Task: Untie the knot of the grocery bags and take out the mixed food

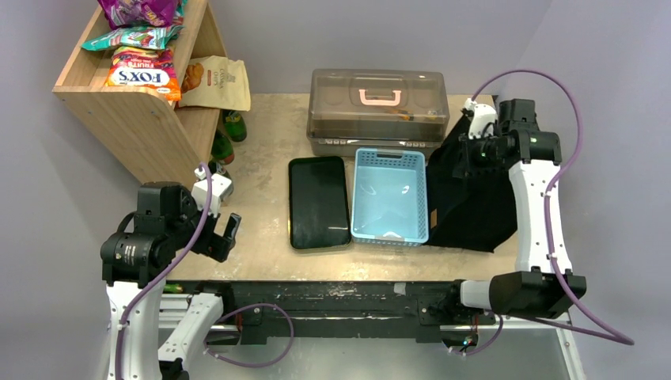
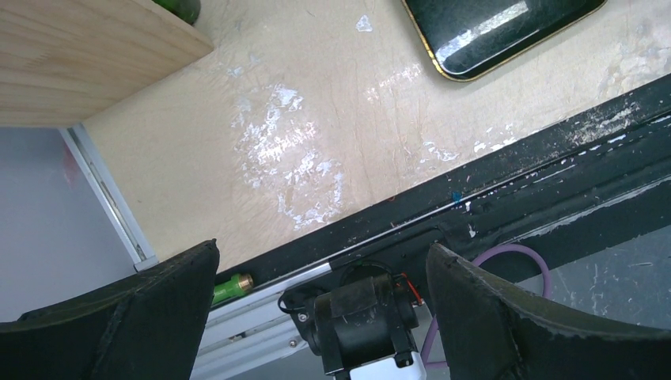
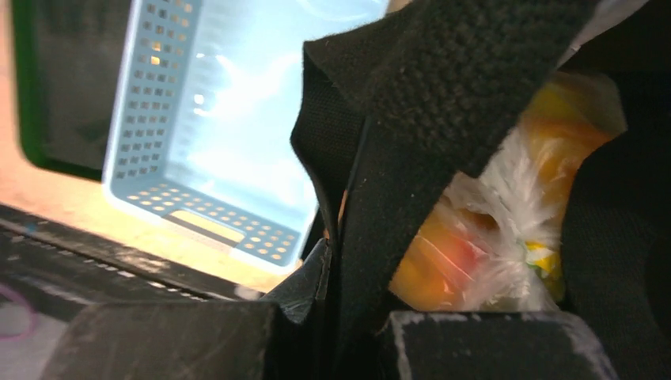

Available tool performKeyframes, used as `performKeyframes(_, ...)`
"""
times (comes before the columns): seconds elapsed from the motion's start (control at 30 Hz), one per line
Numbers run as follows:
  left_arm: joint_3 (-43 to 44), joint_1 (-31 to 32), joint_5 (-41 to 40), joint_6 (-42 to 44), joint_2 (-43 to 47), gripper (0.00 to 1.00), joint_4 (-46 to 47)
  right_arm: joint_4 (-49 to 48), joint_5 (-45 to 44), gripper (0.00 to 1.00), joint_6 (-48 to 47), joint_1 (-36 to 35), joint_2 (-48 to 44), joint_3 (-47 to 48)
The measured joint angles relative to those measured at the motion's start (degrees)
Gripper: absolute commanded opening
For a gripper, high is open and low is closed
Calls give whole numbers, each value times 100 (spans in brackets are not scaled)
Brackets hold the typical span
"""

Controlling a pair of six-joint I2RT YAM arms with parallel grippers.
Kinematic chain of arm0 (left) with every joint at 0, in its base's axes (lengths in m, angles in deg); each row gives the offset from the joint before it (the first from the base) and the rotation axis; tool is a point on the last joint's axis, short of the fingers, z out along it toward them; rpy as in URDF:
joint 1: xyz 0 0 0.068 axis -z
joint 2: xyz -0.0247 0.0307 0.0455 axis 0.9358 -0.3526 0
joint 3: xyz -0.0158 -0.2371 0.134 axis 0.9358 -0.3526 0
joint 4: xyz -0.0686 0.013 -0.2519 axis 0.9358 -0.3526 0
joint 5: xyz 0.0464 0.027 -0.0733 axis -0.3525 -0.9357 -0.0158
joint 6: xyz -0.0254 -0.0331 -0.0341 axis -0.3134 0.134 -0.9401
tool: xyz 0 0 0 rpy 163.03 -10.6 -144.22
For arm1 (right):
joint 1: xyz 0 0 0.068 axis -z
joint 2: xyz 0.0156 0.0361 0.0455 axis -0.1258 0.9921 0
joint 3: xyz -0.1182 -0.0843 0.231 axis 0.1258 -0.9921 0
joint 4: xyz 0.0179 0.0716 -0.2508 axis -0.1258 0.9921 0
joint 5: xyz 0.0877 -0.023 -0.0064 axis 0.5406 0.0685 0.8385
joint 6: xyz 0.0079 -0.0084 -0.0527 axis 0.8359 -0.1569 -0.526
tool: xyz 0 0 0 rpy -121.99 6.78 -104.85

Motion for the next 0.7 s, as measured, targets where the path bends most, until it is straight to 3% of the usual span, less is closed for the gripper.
performKeyframes(0.57, -15, 0, -48, 0, 138, 100, -227, -1853, 640, 3, 2673, -1926, 85, -804)
performKeyframes(0.6, -15, 0, -46, 2, 129, 100, -236, -1934, 721, 22, 2767, -1956, 109, -804)
performKeyframes(0.7, -13, 0, -44, 4, 90, 100, -278, -2044, 925, 64, 2918, -2020, 267, -702)
